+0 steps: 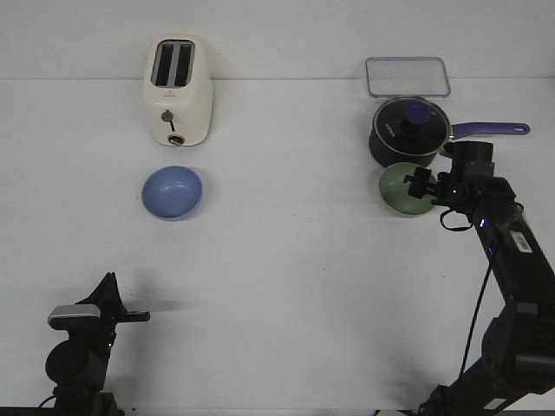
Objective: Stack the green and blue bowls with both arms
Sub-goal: 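Reach the right gripper to the pale green bowl's rim and grasp it, then lift the green bowl with the right gripper and carry it toward the table center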
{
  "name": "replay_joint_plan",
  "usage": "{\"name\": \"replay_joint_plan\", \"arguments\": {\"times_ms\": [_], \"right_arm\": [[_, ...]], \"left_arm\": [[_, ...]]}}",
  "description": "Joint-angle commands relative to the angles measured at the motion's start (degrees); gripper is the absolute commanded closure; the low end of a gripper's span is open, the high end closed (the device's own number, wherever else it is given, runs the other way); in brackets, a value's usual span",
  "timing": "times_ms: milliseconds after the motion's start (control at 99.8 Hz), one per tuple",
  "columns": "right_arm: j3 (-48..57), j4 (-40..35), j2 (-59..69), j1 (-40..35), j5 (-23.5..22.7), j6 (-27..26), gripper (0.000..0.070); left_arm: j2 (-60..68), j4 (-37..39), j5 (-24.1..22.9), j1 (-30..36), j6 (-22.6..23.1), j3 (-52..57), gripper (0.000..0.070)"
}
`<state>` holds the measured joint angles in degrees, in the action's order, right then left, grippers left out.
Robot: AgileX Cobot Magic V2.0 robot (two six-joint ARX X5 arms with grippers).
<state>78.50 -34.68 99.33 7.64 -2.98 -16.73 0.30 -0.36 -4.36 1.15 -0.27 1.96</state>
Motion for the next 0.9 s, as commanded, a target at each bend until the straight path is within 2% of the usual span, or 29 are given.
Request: {"name": "replay_joint_plan", "arguments": {"times_ms": [0, 200, 321, 431, 501, 702, 892], "right_arm": [[1.6, 1.2, 2.2, 0.5, 0.0, 0.0, 0.0279], [1.6, 2.1, 5.6, 0.6, -0.1, -0.4, 0.0330], [1.6, 2.1, 6.6, 0.6, 0.0, -0.4, 0.0545], [1.6, 1.7, 6.8, 0.6, 0.0, -1.5, 0.0600], [1.6, 2.1, 6.8, 0.6, -0.1, -1.7, 0.0699], [1.6, 1.7, 4.1, 0.7, -0.9, -1.6, 0.0700], [1.6, -1.0, -3.8, 0.9, -7.1, 0.0, 0.0700]], "left_arm": [[-0.1, 0.8, 0.1, -0.1, 0.9, -1.2, 0.0685], [-0.1, 0.8, 0.1, -0.1, 0.9, -1.2, 0.0685], [-0.1, 0.8, 0.1, -0.1, 0.9, -1.2, 0.0685], [-0.1, 0.8, 0.1, -0.1, 0.9, -1.2, 0.0685], [-0.1, 0.8, 0.1, -0.1, 0.9, -1.2, 0.0685], [-0.1, 0.8, 0.1, -0.1, 0.9, -1.2, 0.0685], [-0.1, 0.8, 0.1, -0.1, 0.9, -1.2, 0.0685]]}}
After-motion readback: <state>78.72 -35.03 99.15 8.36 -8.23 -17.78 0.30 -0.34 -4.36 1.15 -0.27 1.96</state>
